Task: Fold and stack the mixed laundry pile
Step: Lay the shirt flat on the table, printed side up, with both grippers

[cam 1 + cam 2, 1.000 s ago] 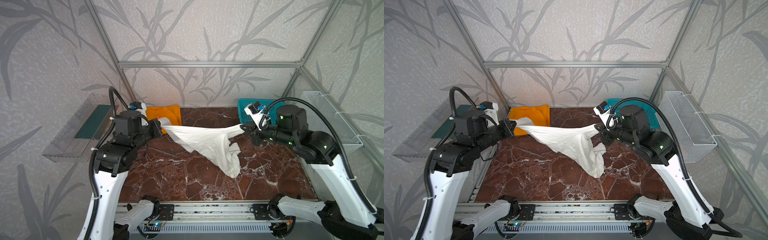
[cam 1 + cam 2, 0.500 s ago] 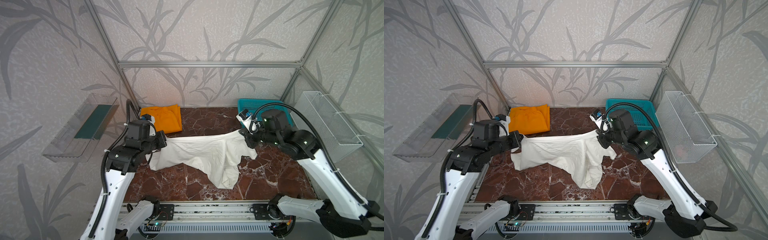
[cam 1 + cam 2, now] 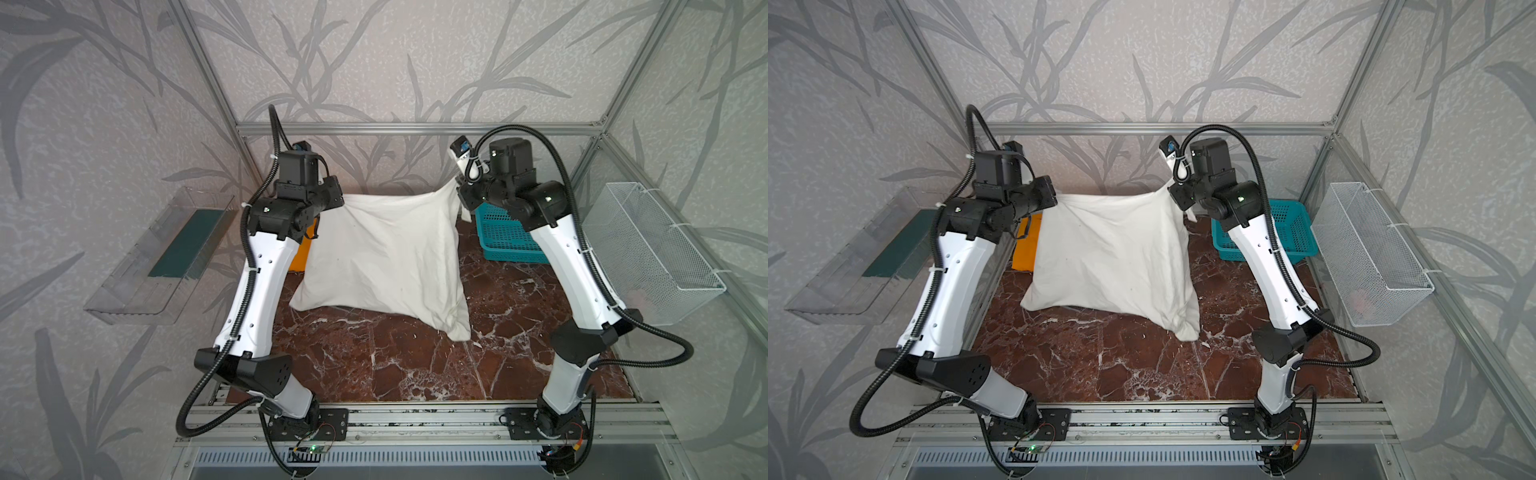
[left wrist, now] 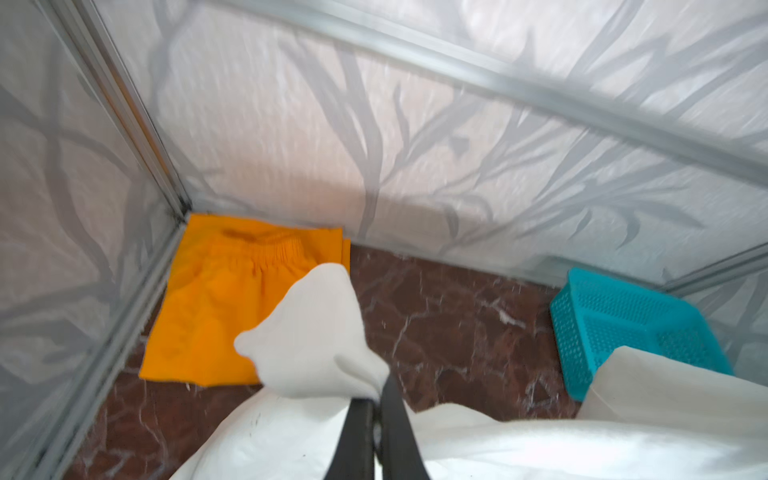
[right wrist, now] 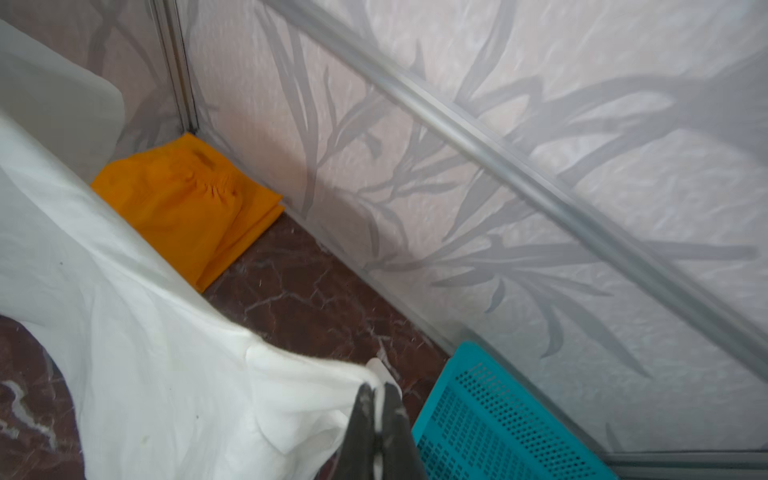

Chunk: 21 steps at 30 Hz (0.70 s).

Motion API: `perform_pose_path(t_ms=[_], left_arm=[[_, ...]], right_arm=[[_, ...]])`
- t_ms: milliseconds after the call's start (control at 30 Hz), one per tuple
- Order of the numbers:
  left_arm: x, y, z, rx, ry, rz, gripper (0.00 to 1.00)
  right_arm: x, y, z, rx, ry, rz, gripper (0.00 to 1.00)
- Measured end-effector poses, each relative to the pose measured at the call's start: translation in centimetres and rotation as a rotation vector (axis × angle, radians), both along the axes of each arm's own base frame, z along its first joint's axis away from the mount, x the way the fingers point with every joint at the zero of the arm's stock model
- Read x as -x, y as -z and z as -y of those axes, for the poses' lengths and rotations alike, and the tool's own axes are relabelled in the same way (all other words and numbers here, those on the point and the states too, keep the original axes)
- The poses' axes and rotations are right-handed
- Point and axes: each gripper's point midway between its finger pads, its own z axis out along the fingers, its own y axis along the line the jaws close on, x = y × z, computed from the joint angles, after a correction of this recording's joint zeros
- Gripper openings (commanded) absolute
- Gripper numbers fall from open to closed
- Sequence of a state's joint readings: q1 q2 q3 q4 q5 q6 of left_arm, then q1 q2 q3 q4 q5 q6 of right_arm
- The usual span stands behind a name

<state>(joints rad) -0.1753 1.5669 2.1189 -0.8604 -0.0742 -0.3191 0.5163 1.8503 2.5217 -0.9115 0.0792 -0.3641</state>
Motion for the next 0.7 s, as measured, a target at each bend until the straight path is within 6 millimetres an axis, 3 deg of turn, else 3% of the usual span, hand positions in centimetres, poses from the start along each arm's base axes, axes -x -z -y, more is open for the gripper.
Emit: perform_pose_path(t_ms=[67,133,200,267,367,433,500,700], left_arm=[[1.9,-4.0,-0.8,-0.026,-0.011,0.108,0.0],[4.4,-6.3,-1.3,-0.052,-0.009,0.184,0.0],[7.0,-6.9,-1.9,-0.078,-0.005,0.234,0.0],[9.2,-5.6,-2.4,-0.1,-0.008,0.243,0.0],[11.3,-0.8,-3.0,-0.12,-0.017,0.18,0.0],[12.3,3.5,-3.3,-0.12,-0.019,0.1,0.0],[13.0,9.1,-3.3,-0.104,-0.019,-0.022,0.0],[17.0,25.7,-2.7,0.025,-0.045,-0.434,0.0]], right_arm=[[2.5,-4.3,0.6,-0.015,-0.018,0.107,0.0],[5.6,-6.7,0.8,-0.005,-0.049,0.171,0.0],[8.8,-7.0,0.5,0.034,-0.093,0.192,0.0],[11.5,-5.2,-0.2,0.091,-0.146,0.179,0.0],[14.6,-0.1,-1.2,0.173,-0.22,0.103,0.0],[15.7,4.1,-1.5,0.218,-0.242,0.013,0.0],[16.8,9.0,-1.8,0.256,-0.254,-0.103,0.0],[21.6,27.2,-1.1,0.317,-0.25,-0.612,0.0]])
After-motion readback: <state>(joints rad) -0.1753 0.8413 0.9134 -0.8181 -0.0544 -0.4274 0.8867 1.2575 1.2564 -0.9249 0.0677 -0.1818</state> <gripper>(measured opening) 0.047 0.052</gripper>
